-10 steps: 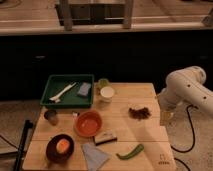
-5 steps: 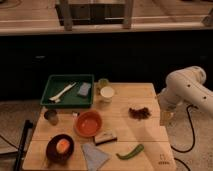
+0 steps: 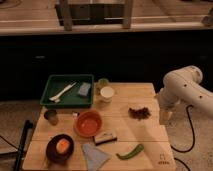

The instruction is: Place grapes in table surface

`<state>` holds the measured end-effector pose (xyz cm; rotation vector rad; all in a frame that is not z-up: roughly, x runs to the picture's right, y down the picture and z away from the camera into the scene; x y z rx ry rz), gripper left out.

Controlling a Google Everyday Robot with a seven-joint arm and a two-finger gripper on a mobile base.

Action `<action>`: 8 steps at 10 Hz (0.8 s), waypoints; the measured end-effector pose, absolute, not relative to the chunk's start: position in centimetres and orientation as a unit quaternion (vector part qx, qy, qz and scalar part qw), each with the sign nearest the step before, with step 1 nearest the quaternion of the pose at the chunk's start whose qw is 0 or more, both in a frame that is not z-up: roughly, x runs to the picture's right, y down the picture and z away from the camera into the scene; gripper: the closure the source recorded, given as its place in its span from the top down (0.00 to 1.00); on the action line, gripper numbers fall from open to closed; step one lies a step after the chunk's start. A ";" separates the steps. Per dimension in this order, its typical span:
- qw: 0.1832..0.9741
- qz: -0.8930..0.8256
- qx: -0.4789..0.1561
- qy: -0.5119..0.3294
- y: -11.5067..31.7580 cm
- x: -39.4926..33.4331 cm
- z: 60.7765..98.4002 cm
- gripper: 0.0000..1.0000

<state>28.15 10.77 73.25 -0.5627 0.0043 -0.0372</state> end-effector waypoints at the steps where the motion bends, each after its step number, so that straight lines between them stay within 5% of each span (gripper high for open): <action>1: 0.960 -0.021 -0.278 0.003 10.8 28.1 73.4 0.80; 8: 0.959 -0.075 -0.274 0.000 10.7 28.2 76.1 0.80</action>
